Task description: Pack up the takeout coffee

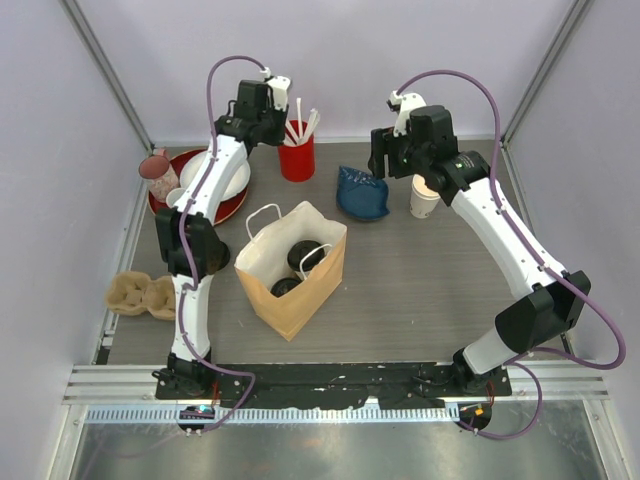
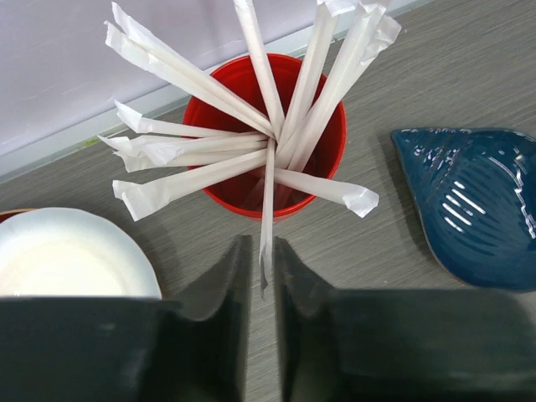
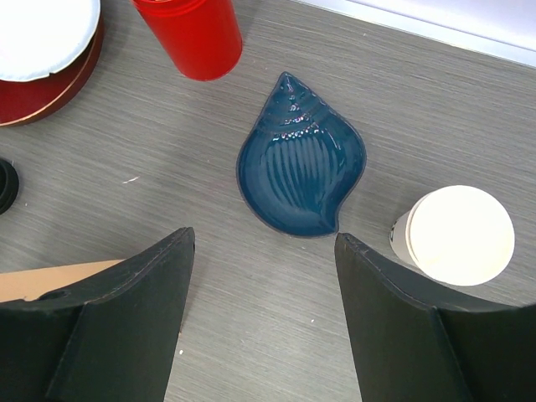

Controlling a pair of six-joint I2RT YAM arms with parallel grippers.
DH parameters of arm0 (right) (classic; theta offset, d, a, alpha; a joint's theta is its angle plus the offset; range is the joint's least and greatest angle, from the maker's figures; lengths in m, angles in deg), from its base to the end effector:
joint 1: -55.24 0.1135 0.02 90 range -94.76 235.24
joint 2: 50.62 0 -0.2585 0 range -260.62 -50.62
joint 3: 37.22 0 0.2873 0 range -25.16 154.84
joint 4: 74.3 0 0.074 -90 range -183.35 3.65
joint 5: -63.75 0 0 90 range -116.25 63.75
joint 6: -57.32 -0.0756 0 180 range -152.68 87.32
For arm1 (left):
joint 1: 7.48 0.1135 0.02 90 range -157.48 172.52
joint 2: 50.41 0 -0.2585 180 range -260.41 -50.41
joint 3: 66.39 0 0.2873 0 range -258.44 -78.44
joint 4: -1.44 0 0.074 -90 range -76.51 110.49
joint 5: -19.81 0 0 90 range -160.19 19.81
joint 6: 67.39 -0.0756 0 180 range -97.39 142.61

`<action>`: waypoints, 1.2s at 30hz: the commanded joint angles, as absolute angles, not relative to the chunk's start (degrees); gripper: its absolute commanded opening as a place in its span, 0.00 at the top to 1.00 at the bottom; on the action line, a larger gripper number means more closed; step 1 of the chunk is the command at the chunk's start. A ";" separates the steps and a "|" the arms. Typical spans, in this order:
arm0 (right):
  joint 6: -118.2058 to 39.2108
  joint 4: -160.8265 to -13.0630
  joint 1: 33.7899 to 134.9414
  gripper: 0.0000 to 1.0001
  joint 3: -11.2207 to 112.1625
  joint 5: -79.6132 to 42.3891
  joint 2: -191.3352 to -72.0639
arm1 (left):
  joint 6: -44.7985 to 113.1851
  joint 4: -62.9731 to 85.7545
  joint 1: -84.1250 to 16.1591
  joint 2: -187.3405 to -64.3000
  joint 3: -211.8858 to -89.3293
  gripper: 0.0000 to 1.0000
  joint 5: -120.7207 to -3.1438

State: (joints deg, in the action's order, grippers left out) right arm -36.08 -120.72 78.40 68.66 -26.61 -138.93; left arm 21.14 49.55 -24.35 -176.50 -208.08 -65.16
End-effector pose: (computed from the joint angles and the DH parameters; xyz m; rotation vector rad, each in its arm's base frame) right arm 0.3839 0.1637 0.3864 -0.3541 2.0558 0.2767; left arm 0.5482 -0.1732 0.3194 0.3930 2.1099 -0.2511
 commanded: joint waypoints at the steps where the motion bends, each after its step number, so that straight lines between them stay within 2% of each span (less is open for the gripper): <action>1: -35.76 -120.27 78.35 0.27 68.88 -27.92 -135.53 | 21.82 48.30 -24.36 -177.24 -210.27 0.88 -64.56; 3: -35.50 -120.54 78.35 0.27 68.88 -28.10 -135.17 | 21.30 48.82 -24.36 -176.72 -210.10 0.96 -65.18; 6: -35.14 -120.54 78.35 0.27 68.70 -28.27 -134.56 | 20.51 49.00 -24.36 -175.58 -209.22 1.00 -65.54; 16: -35.23 -120.45 78.35 0.27 68.79 -26.96 -133.15 | 20.07 52.34 -24.36 -167.33 -211.33 1.00 -65.71; 29: -33.74 -112.73 79.23 0.27 68.96 -12.99 -130.34 | 14.53 68.41 -24.36 -152.29 -217.73 1.00 -58.68; 32: -28.07 -109.29 84.05 0.27 71.33 -12.36 -130.33 | 13.65 74.30 -24.36 -148.51 -219.85 1.00 -55.61; 36: -11.05 -106.67 99.40 0.27 76.25 -19.74 -132.70 | 11.45 81.86 -25.58 -143.59 -219.77 1.00 -50.86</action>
State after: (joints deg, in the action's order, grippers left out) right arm -28.10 -114.25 87.29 70.58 -17.04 -132.70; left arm 14.34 71.16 -24.43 -147.03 -218.68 -56.65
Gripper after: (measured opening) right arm 0.731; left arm 0.011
